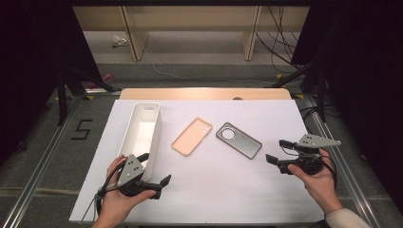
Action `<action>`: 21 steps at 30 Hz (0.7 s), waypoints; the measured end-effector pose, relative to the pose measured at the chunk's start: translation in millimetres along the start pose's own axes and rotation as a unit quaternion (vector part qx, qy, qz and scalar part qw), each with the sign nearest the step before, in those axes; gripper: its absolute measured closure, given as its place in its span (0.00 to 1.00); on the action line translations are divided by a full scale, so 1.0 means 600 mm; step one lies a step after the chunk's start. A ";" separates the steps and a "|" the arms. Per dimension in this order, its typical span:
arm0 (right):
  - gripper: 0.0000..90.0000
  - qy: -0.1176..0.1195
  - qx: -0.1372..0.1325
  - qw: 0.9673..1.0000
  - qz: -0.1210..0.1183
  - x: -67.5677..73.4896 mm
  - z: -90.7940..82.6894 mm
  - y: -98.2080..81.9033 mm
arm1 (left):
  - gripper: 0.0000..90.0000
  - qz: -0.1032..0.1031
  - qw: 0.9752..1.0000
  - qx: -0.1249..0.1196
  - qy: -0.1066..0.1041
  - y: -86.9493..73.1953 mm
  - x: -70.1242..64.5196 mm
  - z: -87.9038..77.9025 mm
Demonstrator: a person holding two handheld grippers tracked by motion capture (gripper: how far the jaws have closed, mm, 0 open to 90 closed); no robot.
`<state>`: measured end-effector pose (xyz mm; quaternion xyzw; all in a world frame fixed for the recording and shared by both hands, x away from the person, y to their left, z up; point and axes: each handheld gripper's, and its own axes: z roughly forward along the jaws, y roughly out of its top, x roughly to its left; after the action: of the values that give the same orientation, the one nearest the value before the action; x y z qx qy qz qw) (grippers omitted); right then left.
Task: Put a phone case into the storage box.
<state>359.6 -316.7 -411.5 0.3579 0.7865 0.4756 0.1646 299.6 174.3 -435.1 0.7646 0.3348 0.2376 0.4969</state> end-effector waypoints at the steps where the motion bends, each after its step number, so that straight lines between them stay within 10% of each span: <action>1: 0.22 -0.001 0.000 1.000 -0.001 0.000 0.001 0.000 | 0.00 0.000 1.000 0.000 0.000 0.000 0.000 0.000; 7: 0.28 -0.012 0.003 1.000 -0.005 -0.002 0.007 0.004 | 0.00 -0.002 1.000 0.005 -0.004 -0.002 0.000 0.002; 16: 0.91 -0.052 0.051 0.997 -0.014 -0.014 0.030 0.013 | 0.01 0.000 1.000 0.006 -0.004 -0.002 -0.001 0.005; 21: 1.00 -0.065 0.092 0.994 -0.010 -0.029 0.059 0.022 | 0.01 0.001 1.000 0.007 -0.005 -0.002 -0.002 0.005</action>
<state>398.4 -303.2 -418.8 0.3942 0.8178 0.3756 0.1865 300.6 172.0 -437.3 0.7696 0.3329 0.2319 0.4930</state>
